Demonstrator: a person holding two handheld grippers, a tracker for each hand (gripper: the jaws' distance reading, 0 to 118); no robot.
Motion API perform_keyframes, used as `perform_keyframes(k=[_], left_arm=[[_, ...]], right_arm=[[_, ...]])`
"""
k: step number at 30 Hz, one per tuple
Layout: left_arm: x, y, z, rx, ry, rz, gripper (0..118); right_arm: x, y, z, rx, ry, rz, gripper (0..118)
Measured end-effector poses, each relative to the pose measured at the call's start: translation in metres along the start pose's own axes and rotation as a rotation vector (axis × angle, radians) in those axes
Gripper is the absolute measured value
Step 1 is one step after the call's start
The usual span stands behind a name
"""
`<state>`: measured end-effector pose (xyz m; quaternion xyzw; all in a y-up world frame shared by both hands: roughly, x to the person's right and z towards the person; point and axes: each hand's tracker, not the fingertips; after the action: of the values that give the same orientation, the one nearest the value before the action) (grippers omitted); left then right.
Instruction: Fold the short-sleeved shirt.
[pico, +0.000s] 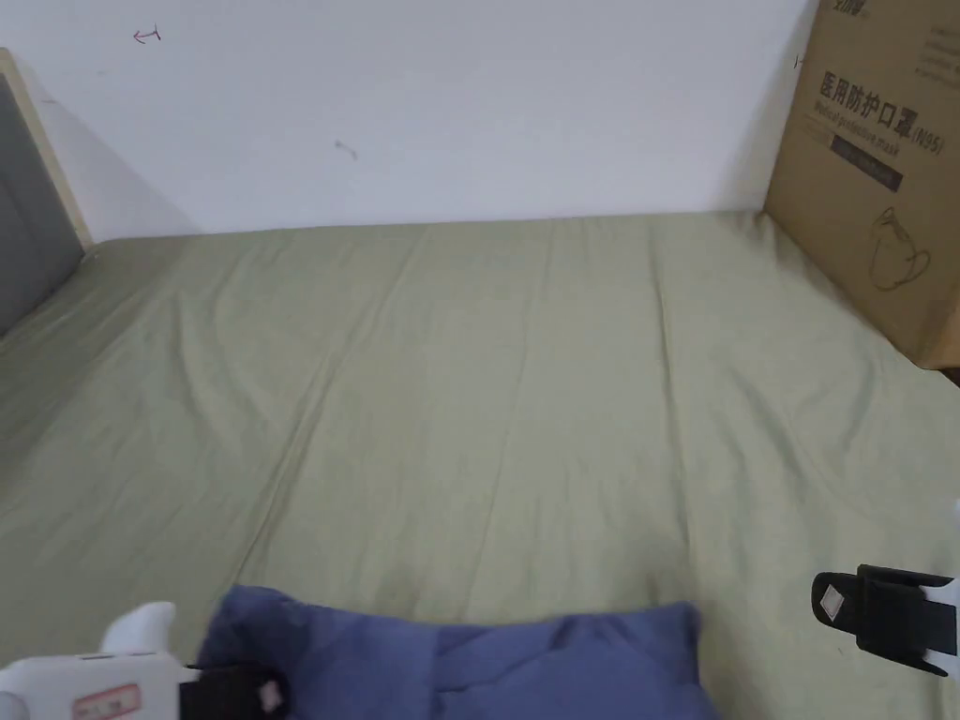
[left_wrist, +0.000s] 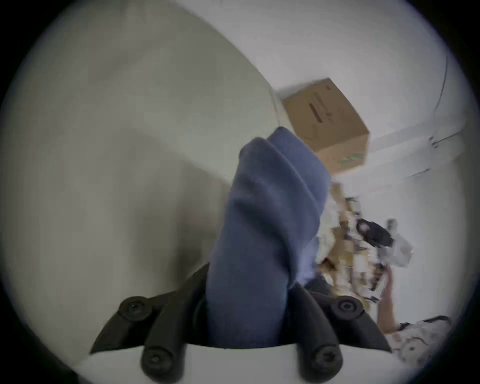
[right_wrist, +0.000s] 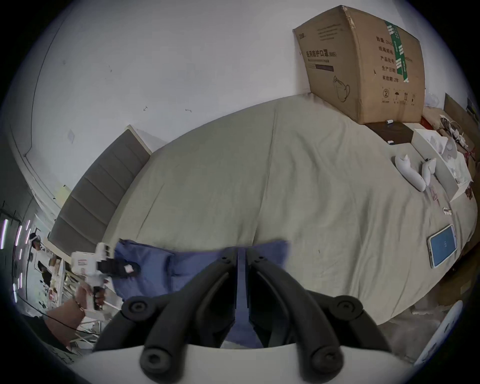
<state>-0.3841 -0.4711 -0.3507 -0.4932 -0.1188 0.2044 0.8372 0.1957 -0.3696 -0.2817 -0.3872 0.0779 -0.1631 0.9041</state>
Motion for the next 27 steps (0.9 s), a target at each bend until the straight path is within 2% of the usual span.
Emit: perform_keyframes(k=[2,3,4,9,13,15,18,20,22,24,25,27], left_arm=[[-0.005,0.010,0.020,0.037,0.287,-0.077,10],[-0.005,0.014,0.024,0.043,0.343,-0.117,10],[0.021,0.006,0.036,0.034,0.344,-0.140,10],[0.066,0.004,0.015,-0.040,0.034,-0.030,10],[0.136,-0.003,-0.029,-0.109,-0.103,-0.113,10],[0.165,-0.010,-0.062,-0.179,-0.201,-0.062,10],[0.193,-0.019,-0.105,-0.265,-0.253,-0.017,11],[0.203,-0.023,-0.118,-0.294,-0.262,-0.008,26],[0.207,-0.023,-0.113,-0.283,-0.332,0.011,65],[0.203,-0.017,-0.096,-0.226,-0.382,0.014,112],[0.199,-0.015,-0.085,-0.203,-0.368,0.002,118],[0.190,-0.009,-0.064,-0.152,-0.314,-0.067,118]], right_arm=[[0.000,0.000,0.000,0.007,0.014,0.000,6],[0.000,-0.001,0.000,0.008,0.020,-0.003,6],[0.000,-0.001,-0.001,0.009,0.028,-0.008,6],[-0.006,-0.009,-0.003,0.004,0.061,-0.022,6],[-0.006,-0.012,0.001,-0.002,0.065,-0.008,6],[-0.004,-0.012,0.004,0.000,0.063,-0.010,6],[0.002,-0.012,0.010,0.005,0.058,-0.022,6],[0.010,-0.011,0.013,0.009,0.053,-0.036,6],[0.017,-0.009,0.016,0.017,0.049,-0.039,6],[0.019,-0.008,0.018,0.025,0.027,-0.017,6],[0.020,-0.007,0.018,0.028,0.011,-0.003,6],[0.023,-0.004,0.015,0.028,0.005,-0.001,6]])
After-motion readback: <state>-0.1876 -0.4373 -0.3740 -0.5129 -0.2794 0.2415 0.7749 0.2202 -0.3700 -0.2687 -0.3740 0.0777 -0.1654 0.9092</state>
